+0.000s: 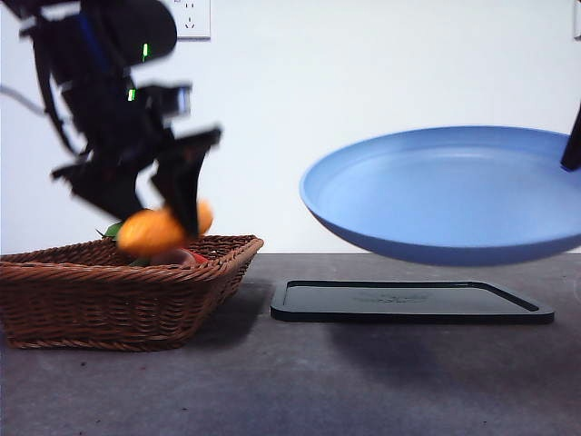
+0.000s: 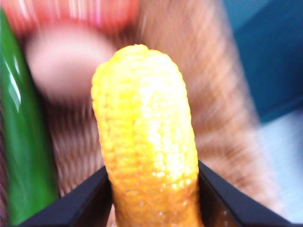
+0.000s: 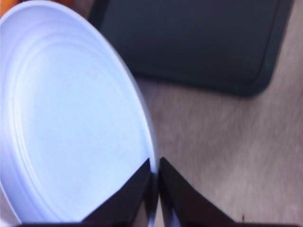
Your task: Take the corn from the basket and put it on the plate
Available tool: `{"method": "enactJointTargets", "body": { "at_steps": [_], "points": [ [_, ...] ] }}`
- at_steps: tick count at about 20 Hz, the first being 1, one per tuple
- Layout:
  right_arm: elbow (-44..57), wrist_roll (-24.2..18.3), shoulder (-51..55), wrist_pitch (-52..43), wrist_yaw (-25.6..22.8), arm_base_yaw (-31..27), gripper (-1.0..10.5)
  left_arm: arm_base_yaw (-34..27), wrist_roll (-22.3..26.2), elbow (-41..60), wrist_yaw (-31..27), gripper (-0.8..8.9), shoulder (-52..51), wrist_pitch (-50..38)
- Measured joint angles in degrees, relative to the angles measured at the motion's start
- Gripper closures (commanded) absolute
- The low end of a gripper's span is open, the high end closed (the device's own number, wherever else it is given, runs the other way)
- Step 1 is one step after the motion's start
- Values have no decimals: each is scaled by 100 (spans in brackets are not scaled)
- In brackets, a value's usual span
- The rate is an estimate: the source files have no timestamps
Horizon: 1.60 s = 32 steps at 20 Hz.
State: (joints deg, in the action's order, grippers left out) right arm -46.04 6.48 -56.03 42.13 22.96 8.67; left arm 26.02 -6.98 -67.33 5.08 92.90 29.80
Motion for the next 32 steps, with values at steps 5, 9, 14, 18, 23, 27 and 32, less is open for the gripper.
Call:
{"method": "enactJointTargets", "body": {
  "at_steps": [5, 9, 14, 18, 23, 27, 32],
  "points": [
    [0, 367, -682, -588, 63, 0, 945, 118, -186, -623, 826, 597, -470, -111],
    [0, 732, -1606, -1145, 595, -13, 945, 614, -284, -656, 1357, 597, -487, -243],
    [0, 1010, -2275, -1458, 1386, -129, 945, 1338, -63, -656, 1381, 597, -409, -275],
    [0, 1049, -2328, -1541, 1561, -144, 945, 1659, 348, -656, 1386, 597, 7, -262],
    [0, 1051, -2328, -1543, 1755, -144, 945, 1751, 605, -656, 1379, 592, 466, -260],
    [0, 1051, -2328, -1541, 1770, -146, 945, 1766, 645, -654, 1379, 478, 614, -225],
    [0, 1049, -2328, -1541, 1770, -144, 945, 1790, 667, -654, 1386, 434, 614, -219]
  ]
}}
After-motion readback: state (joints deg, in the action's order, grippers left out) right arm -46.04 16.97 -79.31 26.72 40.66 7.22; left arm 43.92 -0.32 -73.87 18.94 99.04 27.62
